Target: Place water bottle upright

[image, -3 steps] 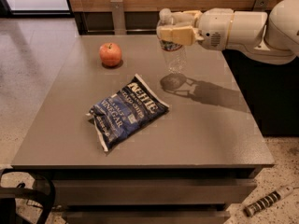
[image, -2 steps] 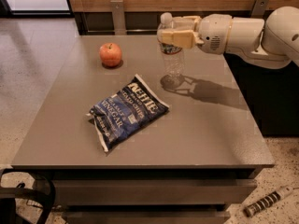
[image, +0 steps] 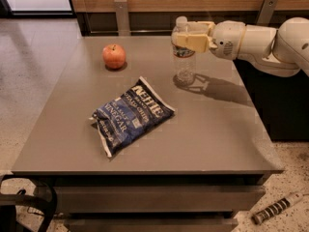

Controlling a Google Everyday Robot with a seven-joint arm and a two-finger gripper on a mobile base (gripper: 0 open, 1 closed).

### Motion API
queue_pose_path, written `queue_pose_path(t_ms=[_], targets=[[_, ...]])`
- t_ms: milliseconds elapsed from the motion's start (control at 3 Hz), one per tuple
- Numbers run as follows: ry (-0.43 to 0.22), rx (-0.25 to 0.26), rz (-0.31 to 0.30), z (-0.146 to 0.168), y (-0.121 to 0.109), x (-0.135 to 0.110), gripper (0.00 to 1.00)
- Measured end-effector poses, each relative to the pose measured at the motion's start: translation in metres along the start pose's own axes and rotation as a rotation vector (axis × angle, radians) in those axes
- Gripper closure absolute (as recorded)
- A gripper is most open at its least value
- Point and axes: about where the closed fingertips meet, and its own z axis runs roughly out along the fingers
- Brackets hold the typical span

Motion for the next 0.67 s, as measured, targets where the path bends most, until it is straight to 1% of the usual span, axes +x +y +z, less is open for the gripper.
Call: queue_pose_path(t_ms=[333, 667], targets=[[-0.002, 0.024, 0.029, -0.008, -0.016, 0.011, 1.00], [0.001, 0.032, 0.058, -0.012, -0.024, 0.022, 1.00]])
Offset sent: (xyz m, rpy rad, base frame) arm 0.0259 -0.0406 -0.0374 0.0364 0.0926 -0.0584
